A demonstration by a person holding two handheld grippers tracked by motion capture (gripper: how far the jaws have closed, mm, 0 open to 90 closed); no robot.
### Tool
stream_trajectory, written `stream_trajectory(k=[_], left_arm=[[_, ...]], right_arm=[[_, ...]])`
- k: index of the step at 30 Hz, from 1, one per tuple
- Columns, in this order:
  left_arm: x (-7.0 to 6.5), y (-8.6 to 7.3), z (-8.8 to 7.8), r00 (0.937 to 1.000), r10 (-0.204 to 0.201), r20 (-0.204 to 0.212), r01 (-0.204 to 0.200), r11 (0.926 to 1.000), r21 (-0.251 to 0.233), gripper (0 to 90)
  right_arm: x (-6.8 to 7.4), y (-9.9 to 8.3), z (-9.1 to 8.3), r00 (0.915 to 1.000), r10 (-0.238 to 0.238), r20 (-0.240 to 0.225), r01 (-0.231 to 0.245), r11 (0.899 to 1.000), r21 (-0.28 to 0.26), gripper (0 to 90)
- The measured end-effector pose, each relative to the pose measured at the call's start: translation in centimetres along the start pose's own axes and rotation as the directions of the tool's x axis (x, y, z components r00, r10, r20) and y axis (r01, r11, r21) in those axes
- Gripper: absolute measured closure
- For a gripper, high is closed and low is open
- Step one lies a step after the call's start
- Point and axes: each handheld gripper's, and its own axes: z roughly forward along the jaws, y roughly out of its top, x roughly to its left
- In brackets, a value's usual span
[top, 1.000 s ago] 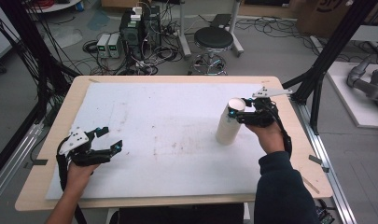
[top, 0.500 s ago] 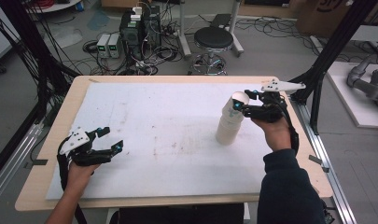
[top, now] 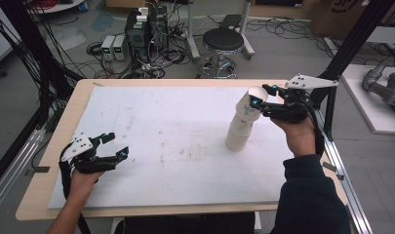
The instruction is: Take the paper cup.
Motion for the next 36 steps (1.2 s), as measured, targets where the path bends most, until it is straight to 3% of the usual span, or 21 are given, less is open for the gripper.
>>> stream_trajectory(k=[13, 21, 28, 36], left_arm=[[-0.5, 0.1, 0.4, 0.9993, 0.007, 0.036, -0.007, 1.0000, -0.002, 19.6], [-0.8, 0.3, 0.7, 0.9984, 0.014, 0.055, -0.014, 0.9999, -0.002, 19.6], [-1.5, 0.4, 1.3, 0.9955, 0.020, 0.093, -0.021, 0.9998, 0.004, 19.4], [-2.0, 0.3, 1.7, 0.9921, 0.003, 0.125, -0.005, 0.9999, 0.015, 16.9]], right_arm=[[2.1, -1.4, -2.4, 0.9953, -0.042, -0.087, 0.036, 0.997, -0.064, 38.3], [3.7, -3.3, -2.9, 0.9892, -0.047, -0.139, 0.040, 0.998, -0.055, 38.3], [5.5, -5.4, -1.7, 0.9755, -0.058, -0.212, 0.051, 0.998, -0.039, 38.2], [6.9, -6.9, 0.8, 0.9663, -0.079, -0.245, 0.081, 0.997, -0.001, 38.2]])
